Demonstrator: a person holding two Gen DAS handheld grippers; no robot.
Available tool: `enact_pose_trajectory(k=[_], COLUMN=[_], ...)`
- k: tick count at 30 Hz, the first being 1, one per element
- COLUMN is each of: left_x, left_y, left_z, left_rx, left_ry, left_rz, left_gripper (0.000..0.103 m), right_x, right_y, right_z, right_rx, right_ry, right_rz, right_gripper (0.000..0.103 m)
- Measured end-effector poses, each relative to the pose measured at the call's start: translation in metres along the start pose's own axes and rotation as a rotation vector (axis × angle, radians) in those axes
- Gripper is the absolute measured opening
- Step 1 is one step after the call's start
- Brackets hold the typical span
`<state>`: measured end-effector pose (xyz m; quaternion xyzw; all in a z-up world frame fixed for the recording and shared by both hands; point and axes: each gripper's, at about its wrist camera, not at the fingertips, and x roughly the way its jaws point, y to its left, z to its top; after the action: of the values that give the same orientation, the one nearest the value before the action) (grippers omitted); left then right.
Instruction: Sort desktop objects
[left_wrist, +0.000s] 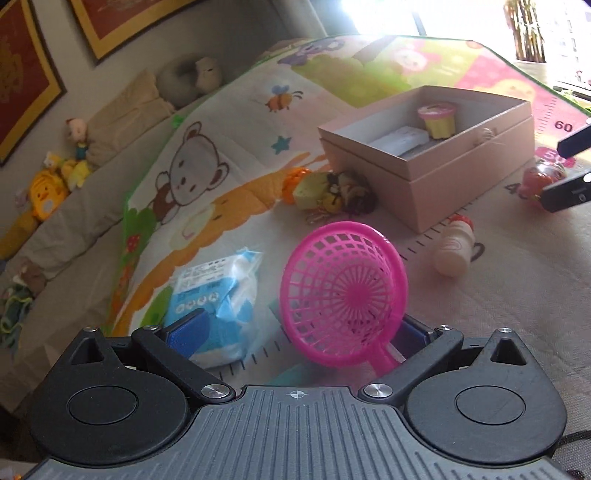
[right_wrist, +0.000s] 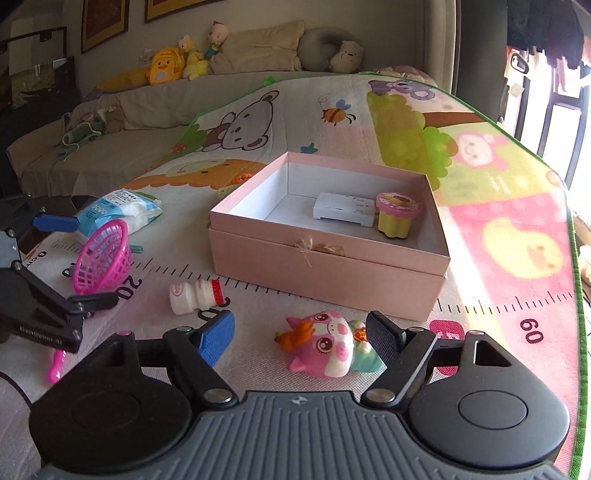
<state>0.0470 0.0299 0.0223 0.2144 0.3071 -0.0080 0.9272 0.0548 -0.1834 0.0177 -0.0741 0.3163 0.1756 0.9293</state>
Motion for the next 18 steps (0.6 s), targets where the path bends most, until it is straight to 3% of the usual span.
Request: enact_pose_trajectory(k=[2, 5, 11, 15, 18], left_x=[-0.006, -0.02, -0.026, -0.007, 0.008], left_y=[0.004, 0.001, -0.045, -0.067, -0.071], left_z=[0.008, 0.019, 0.026, 0.028, 0.031], left_rx=[-0.057, -0.154, -0.131, -0.14, -0.166], left_ry=[-0.023, -0.067, -0.091, -0.058, -0.028], left_rz=[-0.014, -0.147, -0.337, -0.353, -0.325], left_gripper=[0.103, 0.103, 0.103, 0.102, 0.082], right_x=[0.004, 0.009, 0.005, -0.009, -0.017], right_y=[-0.007, -0.015, -0.032, -0.046, -0.056], right_z=[-0.005, -0.009, -0.01, -0.008, -0.008], right_rx=[0.022, 0.046, 0.115, 0.153, 0.165], right_ry=[0.014, 0.008, -0.015, -0.045, -0.045], right_rz=[-0.006, -0.016, 0.009, -0.021, -0.027], right_gripper=[0.081, 0.081, 0.082, 0.083, 0.083])
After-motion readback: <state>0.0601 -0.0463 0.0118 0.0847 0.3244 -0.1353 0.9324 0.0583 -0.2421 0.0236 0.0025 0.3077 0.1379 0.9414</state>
